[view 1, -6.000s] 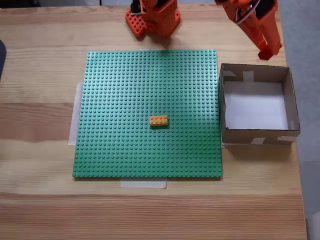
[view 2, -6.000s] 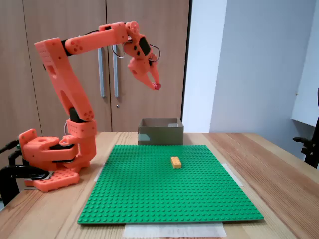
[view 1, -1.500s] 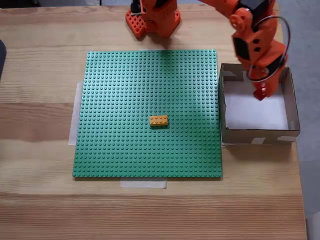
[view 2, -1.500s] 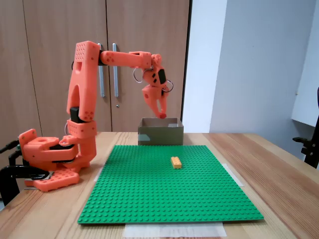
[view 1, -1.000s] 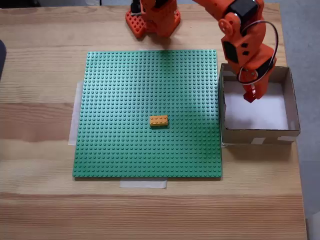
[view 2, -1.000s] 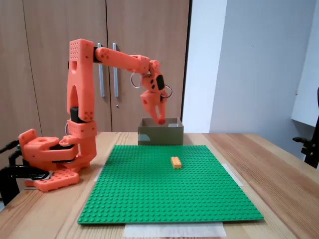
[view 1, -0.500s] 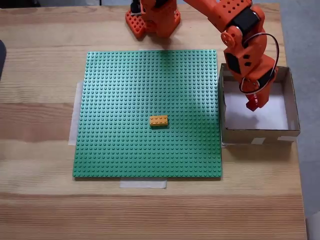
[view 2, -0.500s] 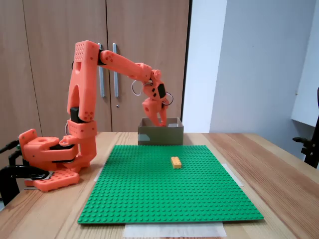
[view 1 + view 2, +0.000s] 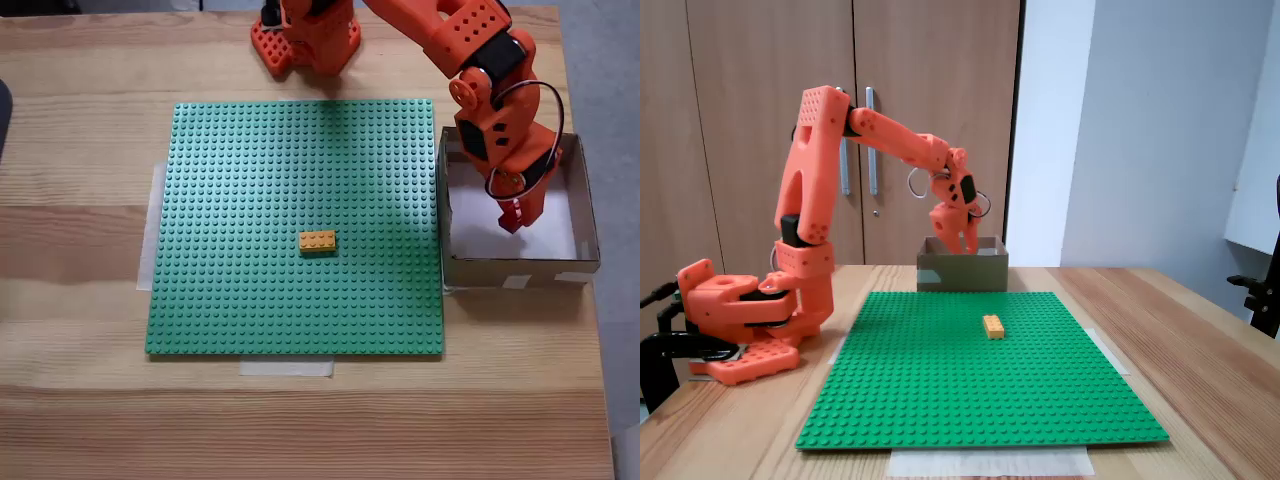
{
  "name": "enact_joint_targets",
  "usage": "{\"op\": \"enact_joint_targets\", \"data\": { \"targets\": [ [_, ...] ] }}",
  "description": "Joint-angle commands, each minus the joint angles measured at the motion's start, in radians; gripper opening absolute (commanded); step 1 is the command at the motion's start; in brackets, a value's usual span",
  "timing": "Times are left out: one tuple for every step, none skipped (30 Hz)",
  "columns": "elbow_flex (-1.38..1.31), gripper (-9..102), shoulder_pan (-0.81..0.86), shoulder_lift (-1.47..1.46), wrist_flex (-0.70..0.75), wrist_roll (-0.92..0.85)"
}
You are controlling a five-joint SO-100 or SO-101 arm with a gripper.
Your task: Pick the red lego block and put it in the box.
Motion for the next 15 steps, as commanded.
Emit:
{"op": "enact_joint_targets", "data": {
  "targets": [
    [-0.044, -1, 0.011, 0.002, -0.014, -0.006],
    [-0.044, -1, 0.011, 0.000, -0.017, -0.006],
    [-0.044, -1, 0.011, -0.002, -0.018, -0.008],
    [-0.044, -1, 0.011, -0.002, -0.021, -0.009],
    [-0.044, -1, 0.011, -0.002, -0.025, -0.012],
    [-0.046, -1, 0.011, -0.002, -0.028, -0.015],
    [-0.046, 0, 0.011, -0.002, -0.031, -0.015],
    [-0.049, 0, 0.011, -0.002, -0.031, -0.015],
    [-0.051, 0, 0.011, -0.002, -0.031, -0.017],
    [-0.052, 2, 0.011, -0.002, -0.029, -0.015],
    [-0.055, 6, 0.011, -0.002, -0.021, -0.005],
    [-0.058, 8, 0.011, -0.002, -0.015, 0.000],
    [-0.060, 12, 0.009, -0.002, -0.011, 0.005],
    [-0.060, 16, 0.009, -0.002, -0.005, 0.011],
    [-0.060, 19, 0.008, -0.002, 0.002, 0.011]
  ]
}}
